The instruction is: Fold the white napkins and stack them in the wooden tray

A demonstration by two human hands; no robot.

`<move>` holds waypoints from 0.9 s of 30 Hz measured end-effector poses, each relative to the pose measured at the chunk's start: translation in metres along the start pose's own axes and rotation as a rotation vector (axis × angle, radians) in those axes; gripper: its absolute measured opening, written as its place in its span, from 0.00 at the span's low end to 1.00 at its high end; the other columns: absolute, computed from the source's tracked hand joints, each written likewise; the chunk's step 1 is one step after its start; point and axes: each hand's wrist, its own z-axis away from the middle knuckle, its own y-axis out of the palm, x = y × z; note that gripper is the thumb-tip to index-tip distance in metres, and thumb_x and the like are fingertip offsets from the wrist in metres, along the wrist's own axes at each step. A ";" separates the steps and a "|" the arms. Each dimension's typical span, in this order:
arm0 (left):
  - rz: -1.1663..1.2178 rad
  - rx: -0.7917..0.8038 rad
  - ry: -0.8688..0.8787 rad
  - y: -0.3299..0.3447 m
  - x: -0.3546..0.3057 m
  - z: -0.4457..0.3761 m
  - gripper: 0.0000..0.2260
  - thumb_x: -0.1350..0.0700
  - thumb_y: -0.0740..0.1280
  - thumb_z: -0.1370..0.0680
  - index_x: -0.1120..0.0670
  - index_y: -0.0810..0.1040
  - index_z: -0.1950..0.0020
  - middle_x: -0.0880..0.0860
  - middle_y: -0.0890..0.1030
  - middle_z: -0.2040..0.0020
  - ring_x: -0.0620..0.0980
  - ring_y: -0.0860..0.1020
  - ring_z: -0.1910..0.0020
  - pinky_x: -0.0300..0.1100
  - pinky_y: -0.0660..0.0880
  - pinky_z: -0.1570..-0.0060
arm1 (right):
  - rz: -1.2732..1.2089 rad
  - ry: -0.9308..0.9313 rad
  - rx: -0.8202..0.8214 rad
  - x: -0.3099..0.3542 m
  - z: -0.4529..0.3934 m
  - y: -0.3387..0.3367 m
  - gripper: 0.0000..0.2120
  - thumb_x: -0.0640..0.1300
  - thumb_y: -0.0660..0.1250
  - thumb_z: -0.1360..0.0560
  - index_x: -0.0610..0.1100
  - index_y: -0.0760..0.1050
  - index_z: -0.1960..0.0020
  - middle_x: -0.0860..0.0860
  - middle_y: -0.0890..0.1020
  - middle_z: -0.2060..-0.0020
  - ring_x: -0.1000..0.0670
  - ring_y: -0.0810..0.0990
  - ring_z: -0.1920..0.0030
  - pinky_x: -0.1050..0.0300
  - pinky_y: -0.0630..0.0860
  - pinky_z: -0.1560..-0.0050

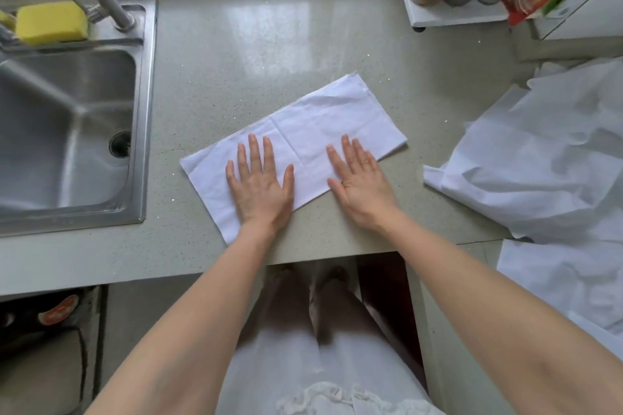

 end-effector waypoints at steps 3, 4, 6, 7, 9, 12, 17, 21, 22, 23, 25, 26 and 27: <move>-0.048 0.025 0.146 0.000 0.032 0.009 0.32 0.39 0.36 0.23 0.50 0.42 0.21 0.52 0.41 0.21 0.51 0.41 0.23 0.53 0.39 0.25 | 0.040 0.023 0.047 -0.017 -0.005 -0.010 0.28 0.56 0.40 0.18 0.52 0.30 0.25 0.50 0.30 0.26 0.50 0.29 0.26 0.53 0.31 0.27; -0.062 0.034 0.173 -0.001 0.043 0.013 0.32 0.39 0.37 0.23 0.50 0.42 0.21 0.53 0.41 0.21 0.51 0.40 0.23 0.54 0.39 0.25 | 0.048 0.015 0.060 -0.019 -0.005 -0.011 0.27 0.56 0.40 0.18 0.52 0.30 0.25 0.50 0.30 0.26 0.49 0.29 0.26 0.54 0.30 0.27; -0.101 0.059 0.212 -0.004 0.059 0.019 0.32 0.38 0.37 0.23 0.50 0.41 0.21 0.53 0.41 0.21 0.52 0.40 0.23 0.55 0.38 0.26 | 0.066 0.032 0.076 -0.019 -0.005 -0.011 0.28 0.56 0.39 0.18 0.51 0.29 0.25 0.49 0.30 0.26 0.49 0.29 0.26 0.53 0.30 0.27; -0.125 0.081 0.232 -0.006 0.065 0.021 0.32 0.38 0.37 0.23 0.50 0.40 0.22 0.53 0.41 0.21 0.52 0.40 0.23 0.54 0.38 0.26 | 0.067 0.062 0.068 -0.015 -0.006 -0.010 0.28 0.55 0.40 0.18 0.49 0.30 0.24 0.48 0.31 0.26 0.48 0.30 0.26 0.53 0.31 0.27; -0.156 0.125 0.252 -0.011 0.070 0.022 0.33 0.37 0.34 0.25 0.49 0.38 0.22 0.51 0.39 0.22 0.51 0.38 0.23 0.53 0.37 0.26 | 0.069 0.073 0.004 0.001 -0.005 -0.009 0.29 0.52 0.44 0.18 0.44 0.34 0.23 0.44 0.35 0.24 0.46 0.33 0.24 0.51 0.33 0.25; -0.142 0.180 0.277 -0.027 0.074 0.011 0.35 0.37 0.32 0.28 0.47 0.44 0.21 0.50 0.44 0.21 0.53 0.47 0.22 0.51 0.44 0.26 | 0.082 -0.281 -0.204 0.038 0.003 0.001 0.31 0.46 0.65 0.24 0.35 0.59 0.26 0.38 0.59 0.25 0.42 0.58 0.25 0.49 0.54 0.26; -0.092 0.272 0.451 -0.061 0.095 -0.019 0.24 0.45 0.45 0.19 0.46 0.59 0.23 0.49 0.58 0.23 0.57 0.62 0.28 0.48 0.61 0.32 | 0.069 -0.636 -0.309 0.087 0.011 0.022 0.19 0.37 0.74 0.36 0.35 0.80 0.46 0.41 0.82 0.46 0.43 0.82 0.46 0.54 0.80 0.49; -0.071 0.339 0.557 -0.076 0.108 -0.031 0.20 0.56 0.54 0.17 0.46 0.63 0.25 0.46 0.59 0.23 0.53 0.63 0.29 0.46 0.63 0.34 | 0.177 -0.678 -0.418 0.114 0.009 0.027 0.16 0.33 0.57 0.30 0.36 0.82 0.51 0.41 0.84 0.52 0.45 0.84 0.51 0.55 0.80 0.53; -0.057 0.343 0.585 -0.078 0.110 -0.034 0.19 0.56 0.54 0.17 0.46 0.65 0.25 0.46 0.60 0.24 0.53 0.63 0.29 0.45 0.63 0.34 | 0.217 -0.687 -0.434 0.121 0.008 0.030 0.16 0.32 0.57 0.29 0.37 0.82 0.51 0.41 0.84 0.52 0.44 0.84 0.52 0.55 0.80 0.53; -0.046 0.341 0.617 -0.080 0.112 -0.038 0.19 0.56 0.54 0.17 0.47 0.66 0.26 0.46 0.61 0.24 0.53 0.64 0.30 0.44 0.62 0.34 | 0.250 -0.688 -0.434 0.127 0.006 0.033 0.16 0.32 0.57 0.29 0.37 0.82 0.51 0.41 0.84 0.53 0.44 0.83 0.52 0.54 0.80 0.54; -0.058 0.361 0.664 -0.082 0.114 -0.044 0.19 0.57 0.54 0.17 0.47 0.67 0.26 0.46 0.62 0.24 0.53 0.64 0.31 0.41 0.61 0.34 | 0.278 -0.640 -0.418 0.140 0.003 0.037 0.15 0.31 0.58 0.29 0.37 0.82 0.52 0.41 0.84 0.53 0.44 0.83 0.53 0.54 0.80 0.55; -0.068 0.374 0.677 -0.083 0.115 -0.046 0.20 0.57 0.54 0.17 0.47 0.66 0.26 0.46 0.62 0.24 0.52 0.64 0.31 0.41 0.62 0.34 | 0.285 -0.605 -0.412 0.146 0.002 0.039 0.14 0.31 0.59 0.29 0.37 0.82 0.52 0.41 0.84 0.54 0.45 0.83 0.53 0.55 0.80 0.54; -0.077 0.382 0.686 -0.083 0.117 -0.047 0.20 0.58 0.53 0.18 0.46 0.66 0.26 0.45 0.61 0.24 0.52 0.64 0.30 0.42 0.62 0.34 | 0.280 -0.568 -0.399 0.152 0.002 0.040 0.12 0.31 0.62 0.30 0.37 0.82 0.52 0.41 0.84 0.54 0.45 0.83 0.53 0.55 0.80 0.54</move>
